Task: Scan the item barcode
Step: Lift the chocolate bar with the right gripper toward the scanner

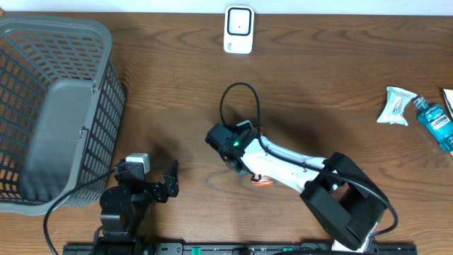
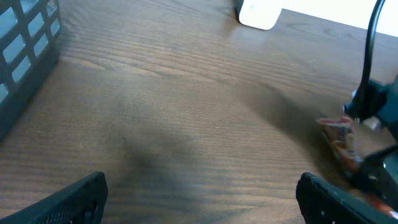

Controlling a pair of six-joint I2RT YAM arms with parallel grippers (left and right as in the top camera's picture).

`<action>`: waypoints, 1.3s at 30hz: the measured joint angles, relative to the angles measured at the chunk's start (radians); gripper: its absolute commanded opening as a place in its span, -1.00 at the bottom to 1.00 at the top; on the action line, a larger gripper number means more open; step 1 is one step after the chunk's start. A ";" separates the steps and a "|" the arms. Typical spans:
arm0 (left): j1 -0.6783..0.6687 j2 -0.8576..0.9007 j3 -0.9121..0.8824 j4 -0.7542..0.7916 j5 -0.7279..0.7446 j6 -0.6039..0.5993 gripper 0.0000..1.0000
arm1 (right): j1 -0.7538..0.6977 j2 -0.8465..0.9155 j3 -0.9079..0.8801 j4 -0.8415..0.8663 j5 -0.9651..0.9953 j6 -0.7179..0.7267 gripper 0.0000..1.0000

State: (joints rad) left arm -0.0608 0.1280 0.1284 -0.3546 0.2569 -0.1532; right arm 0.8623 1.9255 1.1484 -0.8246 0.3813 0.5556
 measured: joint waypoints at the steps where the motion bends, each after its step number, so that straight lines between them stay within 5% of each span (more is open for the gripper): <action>1: 0.000 0.000 0.000 0.000 0.000 0.000 0.93 | -0.002 0.003 -0.001 -0.018 -0.001 0.003 -0.96; 10: 0.000 0.000 0.000 0.000 0.000 0.000 0.93 | -0.040 0.000 0.013 -0.090 -0.092 -0.042 -0.98; 28: 0.000 0.000 0.000 0.000 0.000 0.000 0.93 | -0.444 -0.152 -0.027 -0.089 -1.437 -0.719 -0.97; 33: 0.000 0.000 0.000 0.000 0.000 0.000 0.93 | -0.447 -0.152 -0.068 -0.093 -1.710 -0.744 -0.97; 39: 0.000 0.000 0.000 0.000 0.000 0.000 0.93 | -0.447 -0.152 -0.068 -0.093 -1.853 -0.528 -0.97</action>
State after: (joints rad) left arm -0.0608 0.1280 0.1284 -0.3546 0.2573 -0.1532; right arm 0.4152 1.7737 1.0805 -0.9176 -1.4715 0.0280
